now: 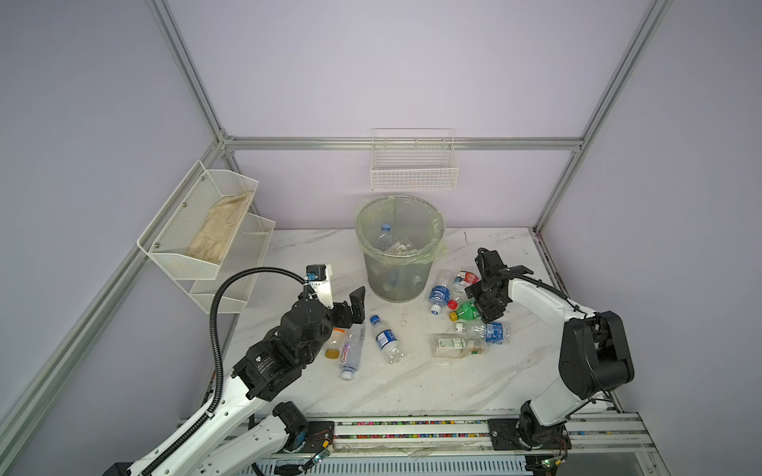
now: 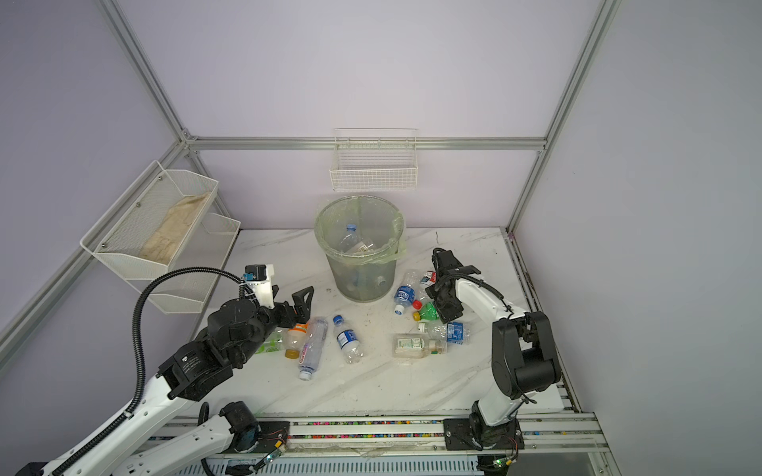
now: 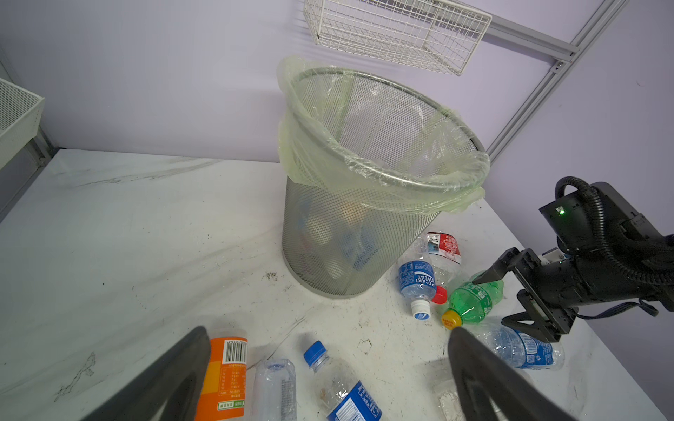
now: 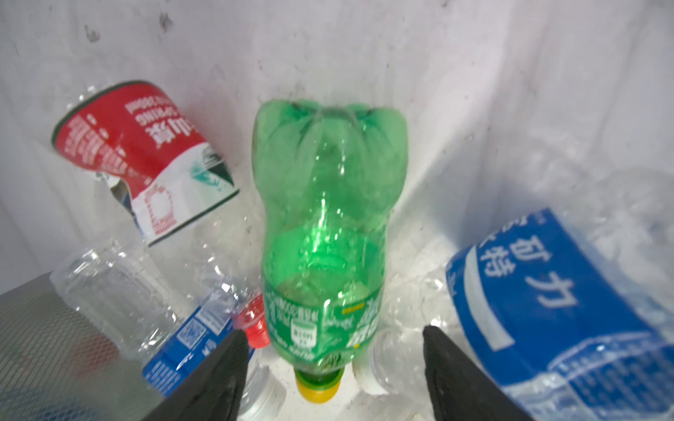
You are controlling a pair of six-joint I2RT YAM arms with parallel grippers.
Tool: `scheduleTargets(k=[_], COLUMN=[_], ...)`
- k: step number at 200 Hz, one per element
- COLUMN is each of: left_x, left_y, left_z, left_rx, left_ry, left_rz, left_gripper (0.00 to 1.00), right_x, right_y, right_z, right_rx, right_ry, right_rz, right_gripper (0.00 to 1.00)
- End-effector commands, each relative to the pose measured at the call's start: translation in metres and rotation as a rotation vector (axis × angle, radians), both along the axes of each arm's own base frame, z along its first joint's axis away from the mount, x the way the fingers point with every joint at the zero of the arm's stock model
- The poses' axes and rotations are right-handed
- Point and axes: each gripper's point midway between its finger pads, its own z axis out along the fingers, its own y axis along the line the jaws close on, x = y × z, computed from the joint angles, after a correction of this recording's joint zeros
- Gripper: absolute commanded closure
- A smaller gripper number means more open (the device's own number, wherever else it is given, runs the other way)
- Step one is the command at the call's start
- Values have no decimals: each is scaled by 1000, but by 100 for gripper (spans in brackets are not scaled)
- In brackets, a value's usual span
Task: Throw the plastic bottles in the bin
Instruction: Pick up the plastic bottle from the middle-right of the table.
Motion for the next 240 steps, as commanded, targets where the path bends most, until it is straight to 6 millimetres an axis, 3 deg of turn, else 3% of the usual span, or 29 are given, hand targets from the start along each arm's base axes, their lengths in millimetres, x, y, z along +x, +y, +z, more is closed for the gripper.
scheduleTargets(k=[1,38,105,203,215,240], left_x=[1,3,3,2,1,0], left_y=[2,1,2,4,5,6], left_z=[-10,-12,-13,-17,-17,-17], left_rx=[-2,10,19,22,22,20], left_ry=[10,17,17,19,18,19], left_rz=[21,21,28,31,31,33], left_gripper=[0,0,0,0,0,0], right_x=[0,1,-1,3,3,5], right_y=[-12,-18,-24,-27,-27,-24], right_z=[-2,-17,-51,-68,-68,-64], right_rx=[-36,-47,-58,-75,-75,-54], right_ry=[18,50,121,147,147,129], right_rz=[-33,-33,-19,-17,-16,-9], right_gripper=[28,36,37,34,36,49])
